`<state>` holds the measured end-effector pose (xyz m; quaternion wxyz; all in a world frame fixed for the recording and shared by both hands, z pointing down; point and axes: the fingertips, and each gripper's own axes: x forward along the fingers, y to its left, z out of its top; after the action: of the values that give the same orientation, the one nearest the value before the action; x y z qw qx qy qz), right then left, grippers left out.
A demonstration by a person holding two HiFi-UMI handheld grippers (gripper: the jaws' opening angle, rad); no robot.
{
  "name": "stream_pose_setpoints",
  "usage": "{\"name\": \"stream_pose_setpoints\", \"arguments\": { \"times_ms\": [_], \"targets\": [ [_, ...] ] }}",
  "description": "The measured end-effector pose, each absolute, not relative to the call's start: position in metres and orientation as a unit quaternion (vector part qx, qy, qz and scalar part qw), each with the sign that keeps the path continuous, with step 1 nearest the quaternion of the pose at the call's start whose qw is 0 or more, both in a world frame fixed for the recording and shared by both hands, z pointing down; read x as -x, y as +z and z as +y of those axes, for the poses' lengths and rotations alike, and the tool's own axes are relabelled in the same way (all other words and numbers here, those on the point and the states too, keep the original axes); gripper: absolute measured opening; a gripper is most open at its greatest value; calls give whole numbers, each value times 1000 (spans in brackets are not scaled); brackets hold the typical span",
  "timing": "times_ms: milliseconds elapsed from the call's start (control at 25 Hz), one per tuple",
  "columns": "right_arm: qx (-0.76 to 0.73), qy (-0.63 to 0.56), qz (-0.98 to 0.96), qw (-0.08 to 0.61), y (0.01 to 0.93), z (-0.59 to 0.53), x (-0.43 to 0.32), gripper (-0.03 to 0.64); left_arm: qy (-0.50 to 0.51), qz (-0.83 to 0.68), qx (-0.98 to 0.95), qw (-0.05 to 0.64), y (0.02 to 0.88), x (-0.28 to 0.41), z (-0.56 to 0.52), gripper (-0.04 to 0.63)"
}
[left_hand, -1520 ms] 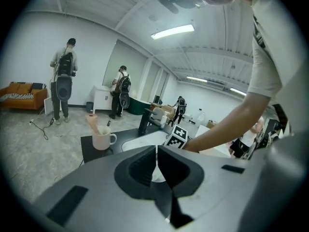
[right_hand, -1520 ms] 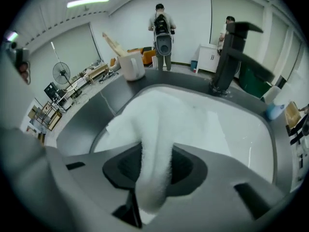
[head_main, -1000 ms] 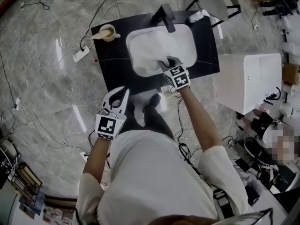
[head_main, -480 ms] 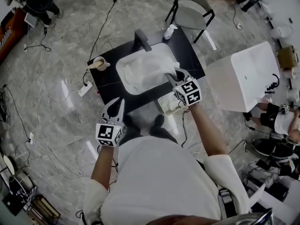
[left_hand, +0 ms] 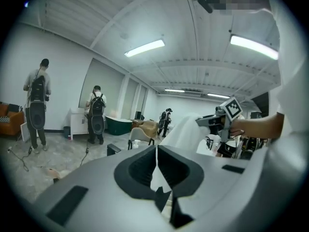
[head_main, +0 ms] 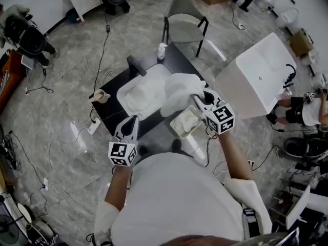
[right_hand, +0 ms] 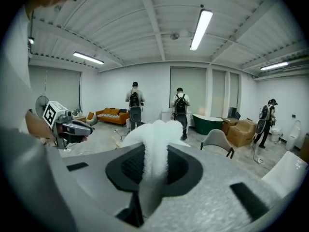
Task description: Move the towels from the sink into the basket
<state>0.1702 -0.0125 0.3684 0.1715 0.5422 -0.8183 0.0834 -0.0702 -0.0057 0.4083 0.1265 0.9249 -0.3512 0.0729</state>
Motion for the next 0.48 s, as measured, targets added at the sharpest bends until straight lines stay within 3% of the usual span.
{"name": "stream_pose_setpoints", "arguments": {
  "times_ms": [480],
  "targets": [
    [-643,58,-752,135,312,84,-268,67,65,-304,-944,110,380,16,-7,12]
  ]
}}
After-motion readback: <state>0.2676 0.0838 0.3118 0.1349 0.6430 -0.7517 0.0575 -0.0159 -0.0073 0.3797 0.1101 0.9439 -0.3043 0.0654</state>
